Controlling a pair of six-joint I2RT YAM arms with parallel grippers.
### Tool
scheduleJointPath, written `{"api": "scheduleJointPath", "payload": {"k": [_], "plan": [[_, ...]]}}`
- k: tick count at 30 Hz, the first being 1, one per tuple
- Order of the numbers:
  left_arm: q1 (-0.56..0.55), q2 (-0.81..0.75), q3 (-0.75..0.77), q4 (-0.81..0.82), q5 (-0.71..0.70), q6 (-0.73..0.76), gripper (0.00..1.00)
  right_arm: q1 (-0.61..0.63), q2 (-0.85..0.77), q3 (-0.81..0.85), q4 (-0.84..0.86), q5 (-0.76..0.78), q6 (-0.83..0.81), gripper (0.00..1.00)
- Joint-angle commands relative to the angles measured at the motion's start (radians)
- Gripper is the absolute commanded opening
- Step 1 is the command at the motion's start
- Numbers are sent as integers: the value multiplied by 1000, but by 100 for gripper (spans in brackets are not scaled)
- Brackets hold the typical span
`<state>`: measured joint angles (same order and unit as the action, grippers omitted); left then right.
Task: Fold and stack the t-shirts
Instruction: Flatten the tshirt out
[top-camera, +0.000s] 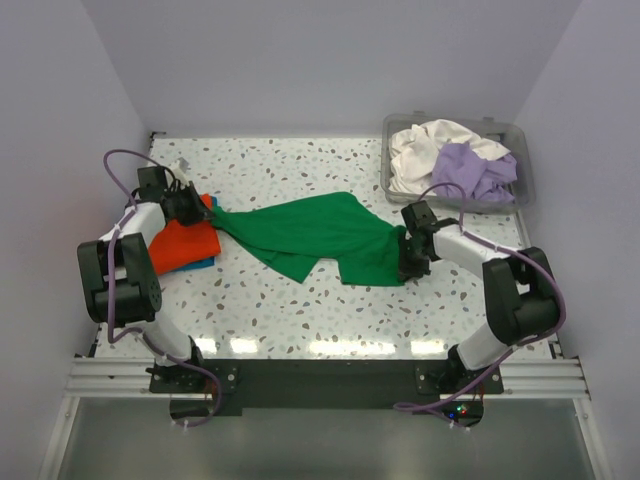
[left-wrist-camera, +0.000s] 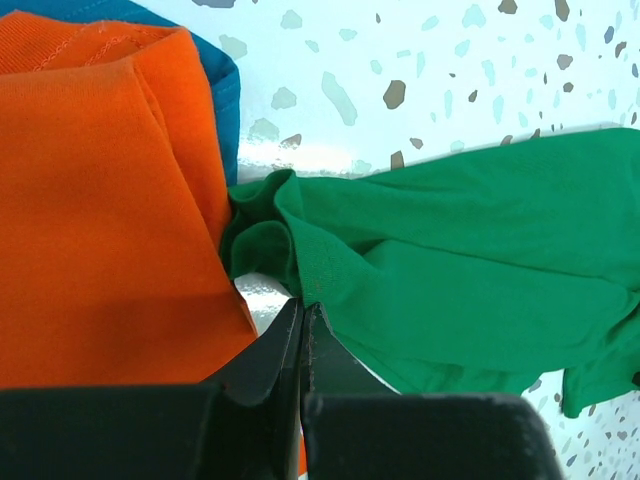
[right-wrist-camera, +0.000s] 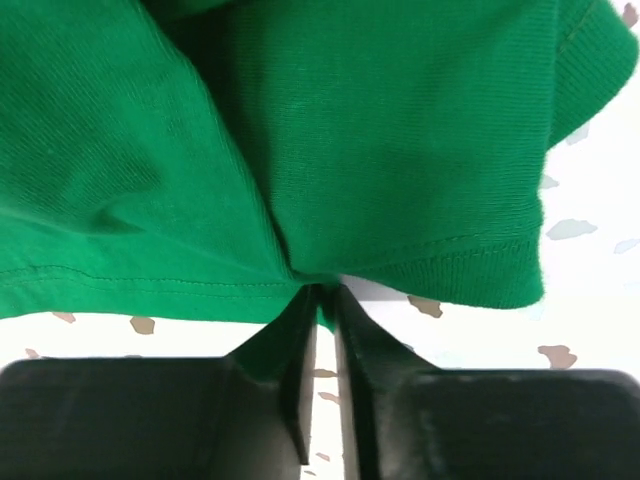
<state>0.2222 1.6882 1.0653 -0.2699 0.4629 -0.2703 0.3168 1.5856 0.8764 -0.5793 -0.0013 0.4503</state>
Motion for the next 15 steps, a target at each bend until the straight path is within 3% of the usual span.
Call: {"api": "scheduleJointPath", "payload": {"k": [1,4,10,15], "plan": [[6,-35,-5,43,20,-7,0,-2,27,-10,-10,-29,5,14],[5,-41,-11,44,23,-12,0,-1,1,12,-50,-29,-2,1],[-15,-77,-5,60,16,-50,0,-2,-99,232,-220,-2,-15,0],[-63,-97,94,80,-3,-99,0,-2,-93,579,-335,75,-56,0]]}}
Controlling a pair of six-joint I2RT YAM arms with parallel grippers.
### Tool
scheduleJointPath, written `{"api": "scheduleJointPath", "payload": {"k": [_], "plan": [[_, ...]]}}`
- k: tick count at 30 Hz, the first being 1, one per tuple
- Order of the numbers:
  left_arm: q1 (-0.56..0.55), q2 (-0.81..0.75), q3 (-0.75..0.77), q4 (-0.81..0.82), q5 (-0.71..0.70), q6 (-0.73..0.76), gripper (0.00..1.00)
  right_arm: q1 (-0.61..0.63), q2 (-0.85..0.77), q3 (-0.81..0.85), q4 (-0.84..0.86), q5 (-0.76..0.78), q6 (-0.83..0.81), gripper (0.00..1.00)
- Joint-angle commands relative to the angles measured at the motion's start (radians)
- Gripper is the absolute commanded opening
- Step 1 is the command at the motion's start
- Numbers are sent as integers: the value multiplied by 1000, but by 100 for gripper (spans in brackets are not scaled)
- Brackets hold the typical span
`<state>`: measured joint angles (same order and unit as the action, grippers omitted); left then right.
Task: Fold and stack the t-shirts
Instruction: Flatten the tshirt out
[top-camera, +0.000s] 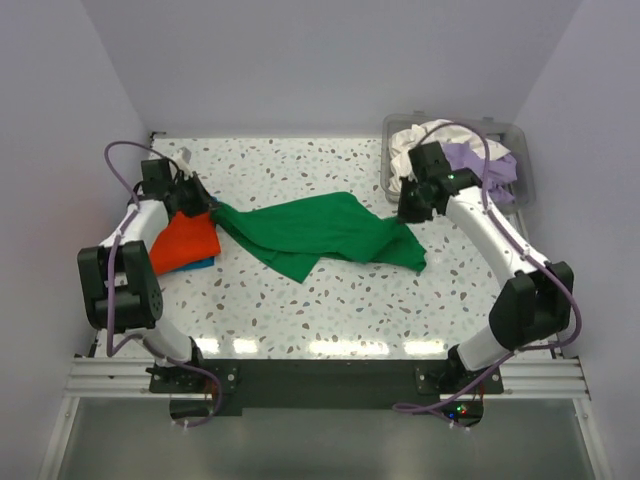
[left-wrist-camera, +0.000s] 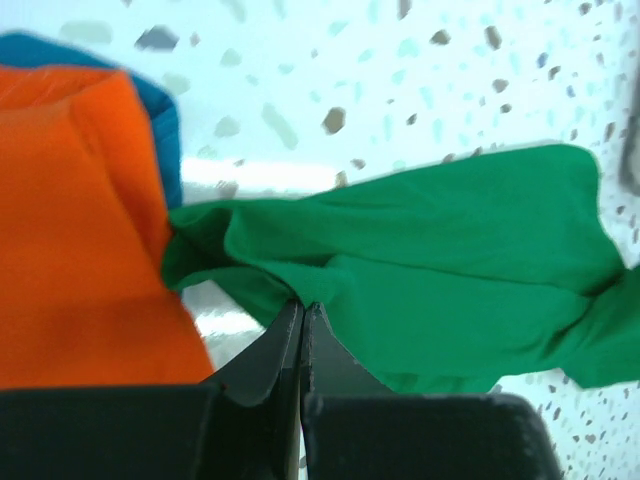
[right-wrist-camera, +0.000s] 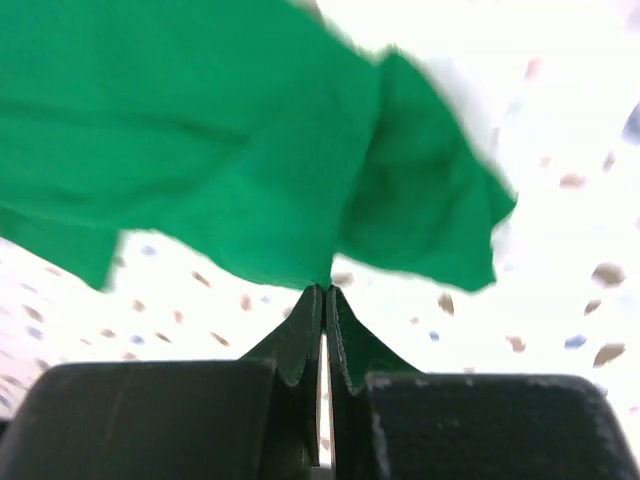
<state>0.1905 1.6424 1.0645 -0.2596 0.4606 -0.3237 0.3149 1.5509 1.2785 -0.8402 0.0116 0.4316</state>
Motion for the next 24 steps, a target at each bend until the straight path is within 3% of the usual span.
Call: {"api": "scheduleJointPath", "payload": {"k": [1,7,11,18,24], "plan": [[-45,-52,119,75,-3,-64,0,0,-49,232,-88,85,-47,0],[-56,-85,331,103,6,-149,0,-7,23,668,-138,165,-117,0],[-56,-197,382,164,6,-233,0,-7,0,895,-58,202,-160,0],[-51,-424,402,218,-52,-343,0,-8,-204,877,260,200,-252,0],[-45,-572,488,192,-178,-319,0,-7,-314,903,415,217,-318,0]]}}
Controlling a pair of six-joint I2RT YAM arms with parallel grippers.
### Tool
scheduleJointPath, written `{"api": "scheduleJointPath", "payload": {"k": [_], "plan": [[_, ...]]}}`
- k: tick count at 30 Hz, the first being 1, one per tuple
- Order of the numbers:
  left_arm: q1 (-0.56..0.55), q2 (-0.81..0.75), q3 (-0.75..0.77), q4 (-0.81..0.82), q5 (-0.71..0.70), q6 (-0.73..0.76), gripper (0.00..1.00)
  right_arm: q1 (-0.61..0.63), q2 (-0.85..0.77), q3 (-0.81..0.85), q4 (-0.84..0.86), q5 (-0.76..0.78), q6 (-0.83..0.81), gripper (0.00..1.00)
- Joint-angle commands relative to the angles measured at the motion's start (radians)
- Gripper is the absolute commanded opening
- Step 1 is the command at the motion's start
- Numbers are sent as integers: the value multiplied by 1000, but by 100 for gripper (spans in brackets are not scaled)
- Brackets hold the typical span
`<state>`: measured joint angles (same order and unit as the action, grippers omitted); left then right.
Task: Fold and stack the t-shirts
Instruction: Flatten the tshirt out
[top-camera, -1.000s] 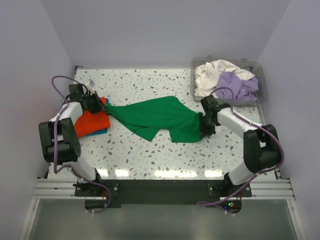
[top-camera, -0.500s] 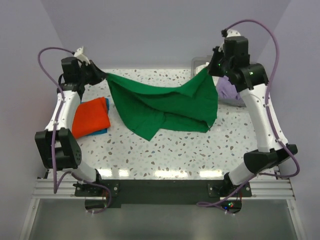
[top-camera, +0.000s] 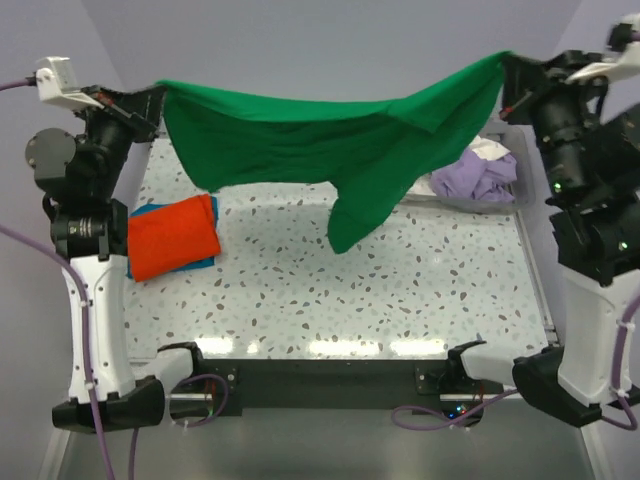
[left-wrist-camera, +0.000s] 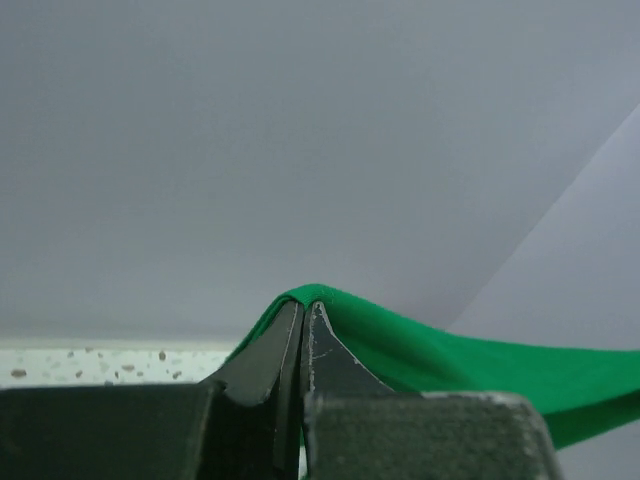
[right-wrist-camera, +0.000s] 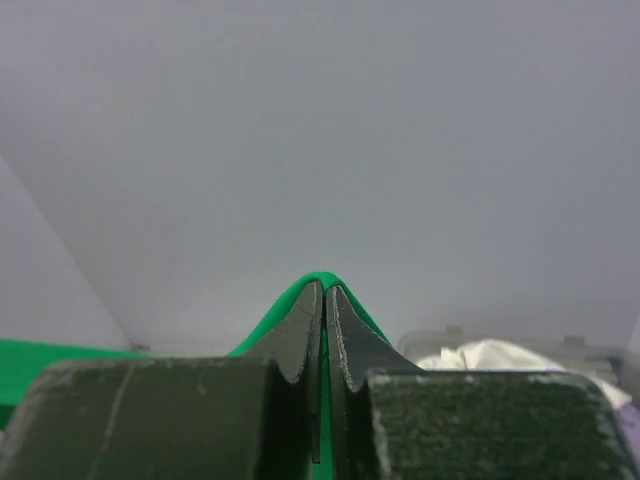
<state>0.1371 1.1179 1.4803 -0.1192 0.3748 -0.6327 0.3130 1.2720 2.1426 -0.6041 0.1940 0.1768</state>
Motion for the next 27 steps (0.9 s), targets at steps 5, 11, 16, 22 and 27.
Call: {"api": "scheduleJointPath", "payload": {"k": [5,11,16,22,27], "plan": [[9,-43,140,44,-106,22,0,-5,-46,59,248,25,-69,0],[7,111,85,101,5,-24,0,-6,44,16,297,36,-65,0],[2,253,77,171,91,-48,0,-5,234,100,245,45,-79,0],[2,313,121,171,124,-51,0,-5,365,216,195,62,-77,0],[1,283,123,185,107,-64,0,-5,339,206,225,47,-68,0]]}}
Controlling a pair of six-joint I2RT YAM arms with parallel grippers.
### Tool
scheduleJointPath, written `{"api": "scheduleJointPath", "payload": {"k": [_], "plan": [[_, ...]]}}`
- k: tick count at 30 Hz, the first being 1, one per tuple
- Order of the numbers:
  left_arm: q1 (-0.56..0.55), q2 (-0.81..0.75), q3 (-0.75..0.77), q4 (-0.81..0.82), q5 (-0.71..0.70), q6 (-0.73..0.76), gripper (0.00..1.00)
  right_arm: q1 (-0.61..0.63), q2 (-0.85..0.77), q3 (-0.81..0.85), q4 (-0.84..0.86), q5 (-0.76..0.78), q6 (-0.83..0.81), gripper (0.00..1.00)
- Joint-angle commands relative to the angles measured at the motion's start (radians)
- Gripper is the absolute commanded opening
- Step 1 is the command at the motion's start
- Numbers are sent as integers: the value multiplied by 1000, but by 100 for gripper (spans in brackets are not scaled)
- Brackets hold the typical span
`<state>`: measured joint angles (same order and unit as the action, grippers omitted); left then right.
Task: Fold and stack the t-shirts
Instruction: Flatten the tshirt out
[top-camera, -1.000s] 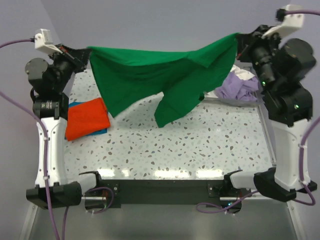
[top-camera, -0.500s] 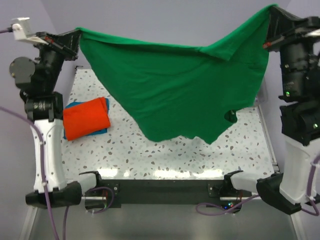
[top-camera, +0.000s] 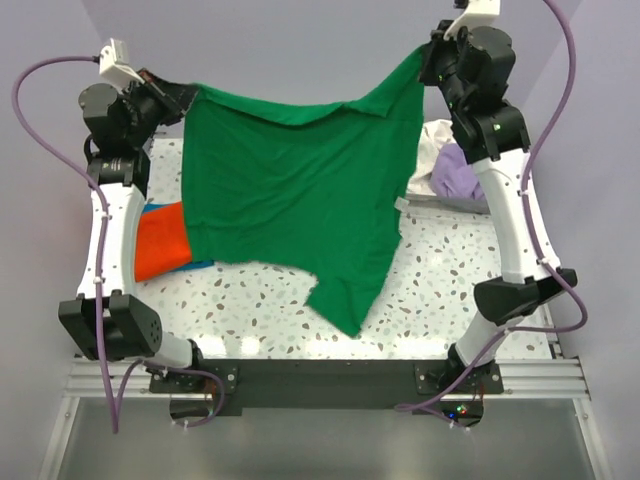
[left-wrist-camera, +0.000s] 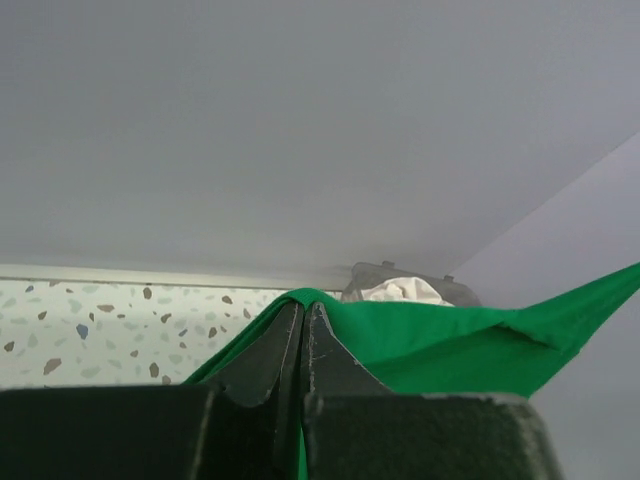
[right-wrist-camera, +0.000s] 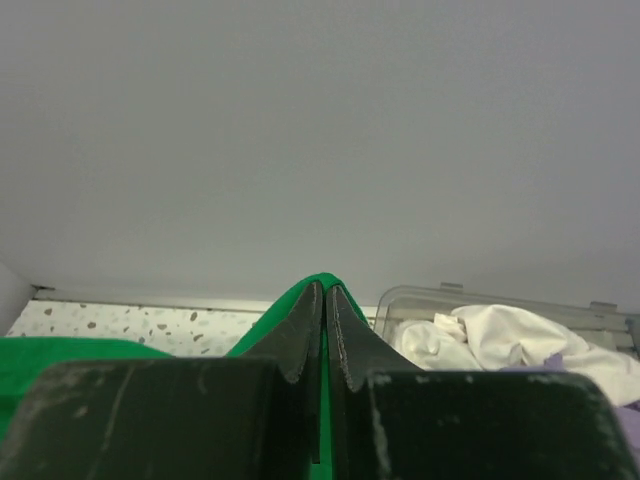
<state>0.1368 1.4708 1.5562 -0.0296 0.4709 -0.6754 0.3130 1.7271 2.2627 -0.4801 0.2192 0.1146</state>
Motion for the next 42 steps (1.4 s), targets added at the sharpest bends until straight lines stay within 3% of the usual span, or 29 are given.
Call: {"api": "scheduleJointPath", "payload": {"k": [1,9,19,25,28,32,36,38,39,40,41,42], "plan": [[1,-98,38,108,5,-21,0,-6,-124,80,109,19,-9,0],[12,-292,-42,151,-112,-52,0,-5,-282,41,161,25,-56,0],[15,-480,4,43,-337,97,0,-5,-449,37,261,80,-196,0],[14,-535,15,36,-443,155,0,-5,-453,61,297,97,-256,0],[14,-506,-36,45,-454,154,0,-6,-416,46,301,108,-251,0],[14,-394,-148,77,-356,61,0,-5,-302,3,270,112,-214,0],[10,-166,-248,103,-230,56,0,-15,-56,-63,201,118,-166,0],[7,-69,-263,97,-194,91,12,-55,44,-80,172,105,-124,0],[6,36,-259,86,-177,100,20,-72,154,-77,154,88,-86,2],[4,86,-237,74,-166,106,42,-113,208,-46,93,74,-17,12],[1,130,-226,63,-138,115,53,-133,262,-11,46,50,20,29],[1,201,-213,48,-129,111,61,-152,322,76,-7,10,84,64]]}}
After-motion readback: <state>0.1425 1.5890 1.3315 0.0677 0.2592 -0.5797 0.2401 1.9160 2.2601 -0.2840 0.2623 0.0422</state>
